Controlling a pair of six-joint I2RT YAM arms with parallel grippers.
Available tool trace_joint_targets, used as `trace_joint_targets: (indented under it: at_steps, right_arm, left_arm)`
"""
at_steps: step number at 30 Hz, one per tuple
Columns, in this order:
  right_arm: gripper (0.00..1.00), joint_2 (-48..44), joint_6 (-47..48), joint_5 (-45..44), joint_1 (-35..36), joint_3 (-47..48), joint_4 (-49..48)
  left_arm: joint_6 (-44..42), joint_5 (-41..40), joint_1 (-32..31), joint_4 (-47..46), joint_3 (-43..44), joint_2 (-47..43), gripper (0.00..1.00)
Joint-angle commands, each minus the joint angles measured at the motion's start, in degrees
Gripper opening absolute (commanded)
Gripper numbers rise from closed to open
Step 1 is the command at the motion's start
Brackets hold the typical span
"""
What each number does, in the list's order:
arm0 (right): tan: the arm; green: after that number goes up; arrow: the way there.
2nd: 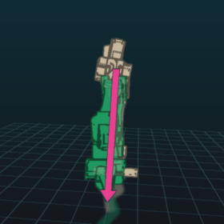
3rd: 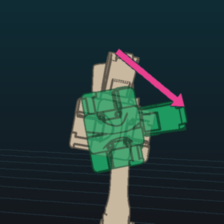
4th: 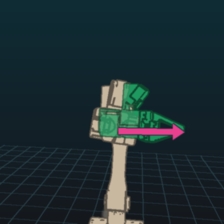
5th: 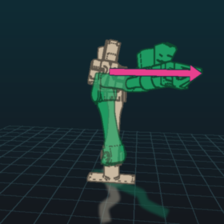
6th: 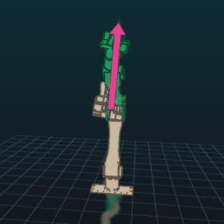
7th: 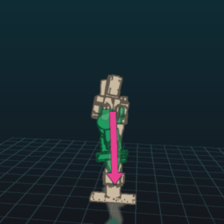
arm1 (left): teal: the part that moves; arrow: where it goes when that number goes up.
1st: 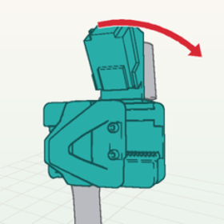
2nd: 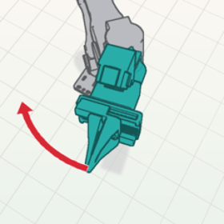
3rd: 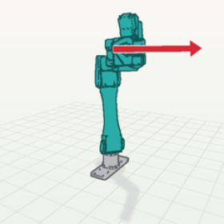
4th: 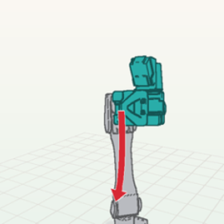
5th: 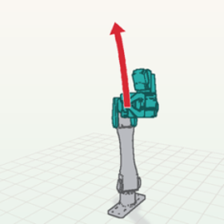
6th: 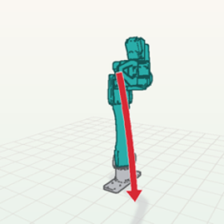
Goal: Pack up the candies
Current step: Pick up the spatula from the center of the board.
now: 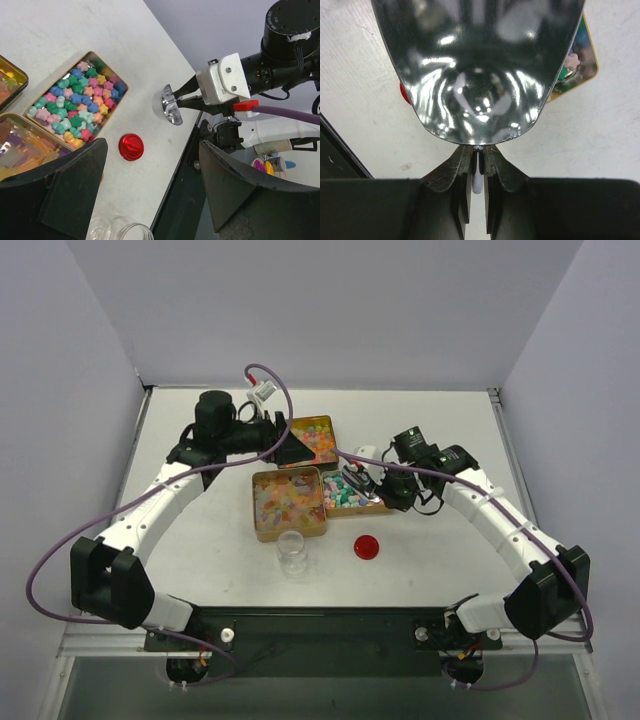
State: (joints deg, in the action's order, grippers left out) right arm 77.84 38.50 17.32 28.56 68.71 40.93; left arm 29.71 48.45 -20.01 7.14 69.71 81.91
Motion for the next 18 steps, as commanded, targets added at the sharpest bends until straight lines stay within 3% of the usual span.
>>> trace_joint_targets:
  at_steps: [1,12,18]
  right_arm:
    - [0.00,0.8,-1.9,2.0,0.3,3.1,0.6]
    - [0.00,2.5,-2.1,3.7,0.4,4.8,0.6]
    - [0.00,5.4,-1.7,3.0,2.4,9.2,0.6]
  left_arm:
    - [-0.1,0.6,-1.2,-2.4,0.2,0.0,0.85]
    - [0.7,0.1,-1.4,-3.6,1.3,2.1,0.85]
    - [0.4,-4.8,-2.3,-2.0,2.5,4.8,0.85]
